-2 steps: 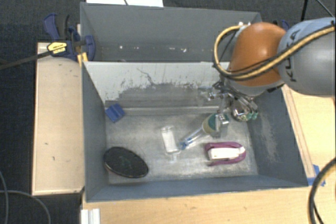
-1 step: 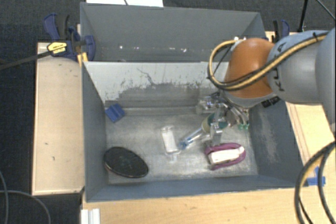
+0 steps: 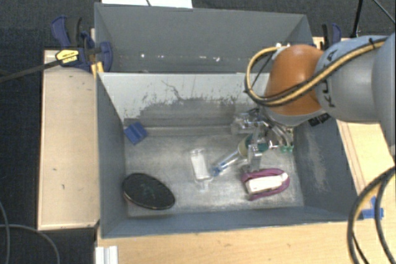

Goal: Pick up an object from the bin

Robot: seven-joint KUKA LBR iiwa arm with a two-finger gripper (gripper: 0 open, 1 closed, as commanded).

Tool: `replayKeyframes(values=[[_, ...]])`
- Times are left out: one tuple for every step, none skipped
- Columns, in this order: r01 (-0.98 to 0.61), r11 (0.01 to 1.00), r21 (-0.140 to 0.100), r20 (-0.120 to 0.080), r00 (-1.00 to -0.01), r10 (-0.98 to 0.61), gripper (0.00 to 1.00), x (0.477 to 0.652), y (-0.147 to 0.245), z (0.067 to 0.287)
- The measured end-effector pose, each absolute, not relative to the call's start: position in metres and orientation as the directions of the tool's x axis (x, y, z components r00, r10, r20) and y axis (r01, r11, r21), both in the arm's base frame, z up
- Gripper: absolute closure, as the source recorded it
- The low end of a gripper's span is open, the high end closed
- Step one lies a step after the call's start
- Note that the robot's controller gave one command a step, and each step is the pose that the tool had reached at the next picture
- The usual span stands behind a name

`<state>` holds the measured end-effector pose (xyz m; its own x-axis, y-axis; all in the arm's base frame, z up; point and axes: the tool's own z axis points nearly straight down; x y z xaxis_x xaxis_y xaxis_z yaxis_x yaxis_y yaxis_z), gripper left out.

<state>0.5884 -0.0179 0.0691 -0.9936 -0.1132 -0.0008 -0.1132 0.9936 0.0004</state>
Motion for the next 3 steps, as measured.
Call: replayKeyframes(values=[[-0.114,0.993,0.000,0.000,-0.993,-0.114,1.00,0.588,-0.018,0.069],[-0.115,0.993,-0.001,-0.006,-0.993,-0.115,1.00,0.590,-0.018,0.106],[-0.115,0.993,-0.001,-0.007,-0.993,-0.115,1.00,0.591,-0.018,0.142]])
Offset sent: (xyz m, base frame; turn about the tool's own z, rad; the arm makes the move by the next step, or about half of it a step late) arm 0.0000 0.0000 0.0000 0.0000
